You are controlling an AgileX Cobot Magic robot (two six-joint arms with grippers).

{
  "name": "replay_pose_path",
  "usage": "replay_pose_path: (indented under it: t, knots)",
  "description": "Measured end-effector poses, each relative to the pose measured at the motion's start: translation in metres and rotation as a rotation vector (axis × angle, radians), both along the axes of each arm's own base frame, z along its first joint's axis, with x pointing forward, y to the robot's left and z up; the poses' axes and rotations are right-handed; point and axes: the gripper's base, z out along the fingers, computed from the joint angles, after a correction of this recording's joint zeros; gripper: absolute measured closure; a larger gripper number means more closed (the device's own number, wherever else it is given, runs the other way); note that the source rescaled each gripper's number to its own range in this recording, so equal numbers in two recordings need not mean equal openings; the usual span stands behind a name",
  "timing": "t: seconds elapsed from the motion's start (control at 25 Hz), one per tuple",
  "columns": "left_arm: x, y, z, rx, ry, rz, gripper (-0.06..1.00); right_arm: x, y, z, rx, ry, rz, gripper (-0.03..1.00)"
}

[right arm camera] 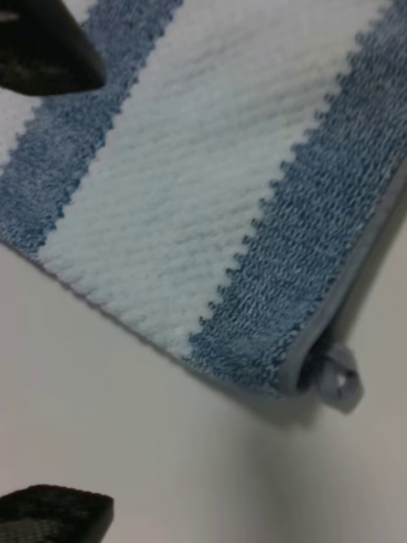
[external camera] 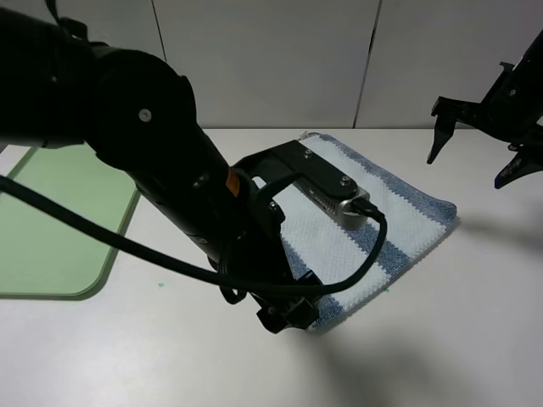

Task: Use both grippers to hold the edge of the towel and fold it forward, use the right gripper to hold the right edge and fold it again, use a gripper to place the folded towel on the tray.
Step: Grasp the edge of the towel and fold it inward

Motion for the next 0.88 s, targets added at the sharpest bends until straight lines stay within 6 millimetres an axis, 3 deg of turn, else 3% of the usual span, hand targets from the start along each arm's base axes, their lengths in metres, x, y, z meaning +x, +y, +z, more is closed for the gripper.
replay_pose_path:
  t: [0.32,0.88]
  knots:
    - [-0.009,-0.015,-0.026,0.057,0.026,-0.065,-0.05,0.001,0.036,-0.017,-0.013,0.046,0.05,-0.03]
    - [-0.007,-0.029,-0.045,0.099,0.029,-0.097,-0.05,-0.009,0.037,-0.044,-0.033,0.085,0.032,-0.03]
